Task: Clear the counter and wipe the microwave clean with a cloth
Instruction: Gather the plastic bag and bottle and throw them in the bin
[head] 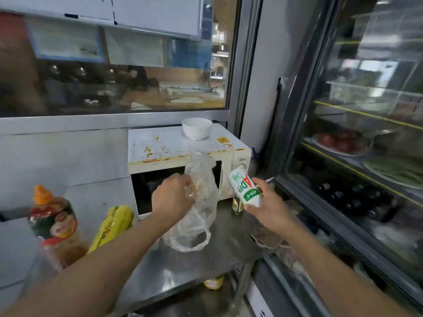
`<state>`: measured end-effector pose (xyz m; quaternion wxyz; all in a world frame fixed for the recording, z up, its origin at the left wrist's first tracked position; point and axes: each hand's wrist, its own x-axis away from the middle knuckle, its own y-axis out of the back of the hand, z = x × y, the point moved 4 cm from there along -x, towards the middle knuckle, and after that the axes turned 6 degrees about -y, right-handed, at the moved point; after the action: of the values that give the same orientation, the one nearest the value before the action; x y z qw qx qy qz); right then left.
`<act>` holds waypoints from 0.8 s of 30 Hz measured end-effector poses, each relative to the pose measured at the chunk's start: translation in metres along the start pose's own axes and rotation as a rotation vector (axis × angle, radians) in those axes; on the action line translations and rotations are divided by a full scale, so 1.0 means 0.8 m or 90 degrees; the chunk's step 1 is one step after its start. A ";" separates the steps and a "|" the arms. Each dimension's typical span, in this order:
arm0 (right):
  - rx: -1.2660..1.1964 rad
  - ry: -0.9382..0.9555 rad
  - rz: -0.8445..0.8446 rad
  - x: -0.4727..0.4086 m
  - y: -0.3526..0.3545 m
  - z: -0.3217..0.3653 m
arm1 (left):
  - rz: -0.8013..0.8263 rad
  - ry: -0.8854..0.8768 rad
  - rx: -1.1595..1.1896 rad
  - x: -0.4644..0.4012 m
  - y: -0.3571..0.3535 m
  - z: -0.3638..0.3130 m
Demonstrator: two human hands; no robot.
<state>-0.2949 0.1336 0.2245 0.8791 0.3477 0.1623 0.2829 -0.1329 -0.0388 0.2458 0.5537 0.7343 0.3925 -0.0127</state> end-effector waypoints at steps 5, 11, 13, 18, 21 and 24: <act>0.016 -0.052 -0.064 0.084 0.027 0.012 | 0.042 -0.084 0.066 0.037 0.011 -0.026; 0.038 -0.104 -0.121 0.171 0.079 0.005 | 0.056 -0.166 0.119 0.077 0.012 -0.080; 0.041 -0.119 -0.146 0.198 0.099 -0.004 | 0.069 -0.195 0.143 0.090 0.009 -0.105; 0.050 -0.169 -0.200 0.280 0.148 -0.038 | 0.088 -0.254 0.182 0.129 0.007 -0.178; 0.063 -0.181 -0.237 0.340 0.176 -0.060 | 0.117 -0.291 0.210 0.164 0.005 -0.230; 0.071 -0.221 -0.258 0.408 0.204 -0.083 | 0.140 -0.333 0.228 0.209 0.003 -0.284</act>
<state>-0.1330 0.4648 0.2636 0.9118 0.3996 0.0905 0.0279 -0.1105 0.2417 0.2596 0.4962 0.8297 0.1467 -0.2095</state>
